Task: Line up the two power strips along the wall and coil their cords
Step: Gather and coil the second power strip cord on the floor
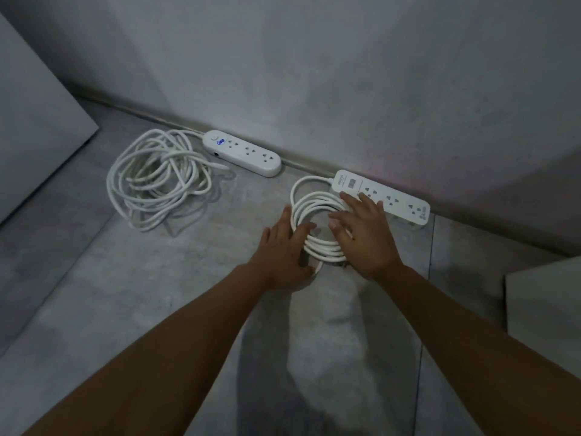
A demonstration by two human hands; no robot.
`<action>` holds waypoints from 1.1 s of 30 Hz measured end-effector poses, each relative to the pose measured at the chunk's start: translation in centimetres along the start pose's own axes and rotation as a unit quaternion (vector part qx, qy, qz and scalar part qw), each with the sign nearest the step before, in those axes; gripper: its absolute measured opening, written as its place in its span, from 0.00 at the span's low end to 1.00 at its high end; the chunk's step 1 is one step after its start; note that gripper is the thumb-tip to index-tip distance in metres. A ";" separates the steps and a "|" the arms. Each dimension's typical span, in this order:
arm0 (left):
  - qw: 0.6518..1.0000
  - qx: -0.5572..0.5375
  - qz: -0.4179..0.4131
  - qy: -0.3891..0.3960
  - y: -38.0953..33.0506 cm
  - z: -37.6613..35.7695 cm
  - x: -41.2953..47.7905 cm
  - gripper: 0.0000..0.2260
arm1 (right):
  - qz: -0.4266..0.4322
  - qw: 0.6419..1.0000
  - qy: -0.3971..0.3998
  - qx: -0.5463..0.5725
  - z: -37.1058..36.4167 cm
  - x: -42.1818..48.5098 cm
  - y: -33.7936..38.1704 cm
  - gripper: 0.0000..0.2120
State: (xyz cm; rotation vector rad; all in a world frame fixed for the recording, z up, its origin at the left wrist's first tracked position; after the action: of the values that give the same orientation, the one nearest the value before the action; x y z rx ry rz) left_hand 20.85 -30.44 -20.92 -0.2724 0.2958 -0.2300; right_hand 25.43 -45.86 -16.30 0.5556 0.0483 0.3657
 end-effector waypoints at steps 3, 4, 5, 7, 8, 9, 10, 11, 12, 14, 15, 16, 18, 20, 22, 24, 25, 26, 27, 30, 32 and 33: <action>1.000 0.008 0.003 -0.016 -0.3 0.0 -0.7 0.43 | -0.046 0.998 0.003 0.044 -0.1 -0.8 -0.8 0.21; 1.000 0.008 0.008 -0.014 -0.5 0.0 -0.8 0.43 | -0.082 0.995 -0.002 0.061 -0.2 -1.1 -1.3 0.23; 1.000 0.006 0.015 -0.009 -0.6 0.0 -1.0 0.43 | -0.136 0.987 -0.017 0.089 -0.2 -1.6 -1.8 0.26; 0.999 0.016 0.030 -0.004 -1.0 0.3 -1.2 0.43 | -0.266 0.942 -0.080 0.187 -0.2 -3.0 -2.4 0.28; 0.999 0.024 0.034 -0.010 -1.2 0.4 -1.2 0.42 | -0.319 0.906 -0.123 0.250 -0.3 -3.9 -2.4 0.27; 0.999 0.033 0.036 -0.022 -1.3 0.6 -1.3 0.42 | -0.355 0.869 -0.165 0.301 -0.5 -4.9 -2.4 0.24; 0.998 0.040 0.035 -0.038 -1.3 0.7 -1.4 0.40 | -0.380 0.846 -0.195 0.320 -0.8 -6.0 -2.4 0.21; 0.997 0.046 0.029 -0.054 -1.4 0.8 -1.5 0.37 | -0.400 0.837 -0.207 0.310 -0.9 -7.0 -2.3 0.20; 0.996 0.047 0.022 -0.066 -1.4 1.0 -1.5 0.34 | -0.413 0.845 -0.199 0.277 -1.1 -7.8 -2.3 0.20; 0.996 0.048 0.013 -0.077 -1.7 1.2 -1.6 0.31 | -0.404 0.893 -0.129 0.152 -1.7 -8.8 -1.8 0.20; 0.995 0.054 0.009 -0.078 -1.8 1.1 -1.5 0.32 | -0.381 0.915 -0.095 0.087 -2.1 -8.8 -1.5 0.22; 0.995 0.065 0.007 -0.077 -2.0 1.1 -1.4 0.33 | -0.359 0.929 -0.083 0.040 -2.5 -8.5 -1.2 0.24; 0.993 0.081 0.009 -0.086 -2.1 0.8 -1.1 0.33 | -0.351 0.931 -0.101 0.015 -2.7 -7.3 -0.8 0.26; 0.989 0.099 0.015 -0.105 -2.1 0.8 -0.8 0.28 | -0.359 0.925 -0.119 0.021 -2.9 -6.2 -0.9 0.23; 0.984 0.123 0.024 -0.123 -2.0 0.7 -0.5 0.22 | -0.347 0.930 -0.120 0.017 -3.0 -5.7 -1.2 0.18; 0.980 0.135 0.034 -0.139 -2.1 0.2 -0.5 0.17 | -0.310 0.943 -0.121 0.021 -2.5 -5.9 -1.7 0.13; 0.979 0.136 0.040 -0.144 -2.2 -0.1 -0.5 0.15 | -0.278 0.953 -0.117 0.016 -2.0 -6.2 -1.9 0.12; 0.978 0.140 0.045 -0.150 -2.4 -0.4 -0.5 0.14 | -0.242 0.964 -0.112 0.004 -1.6 -6.4 -2.1 0.10; 0.977 0.143 0.051 -0.153 -2.4 -0.8 -0.6 0.14 | -0.209 0.972 -0.106 -0.010 -1.1 -6.5 -2.4 0.09; 0.973 0.145 0.074 -0.164 -2.6 -1.2 -0.7 0.13 | -0.164 0.983 -0.083 -0.029 0.2 -6.5 -2.8 0.08; 0.975 0.139 0.086 -0.153 -2.7 -1.4 -0.7 0.12 | -0.141 0.986 -0.070 -0.048 0.6 -6.4 -2.8 0.07; 0.976 0.141 0.089 -0.140 -2.8 -1.5 -0.7 0.11 | -0.127 0.988 -0.063 -0.066 0.8 -6.5 -2.7 0.07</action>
State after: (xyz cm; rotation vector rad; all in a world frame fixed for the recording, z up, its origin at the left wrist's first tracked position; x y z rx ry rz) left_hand 19.18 -33.21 -21.24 0.0053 0.0056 -0.0531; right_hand 20.35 -50.68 -17.38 0.4346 -0.0272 0.0848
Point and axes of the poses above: each hand's wrist, its own x-axis towards the middle knuckle, its own z-axis out of the back of the hand, y = z × x, the point moved 5 cm from there along x, towards the middle knuckle, and after that the axes turned 10 degrees about x, right-handed, at the moved point
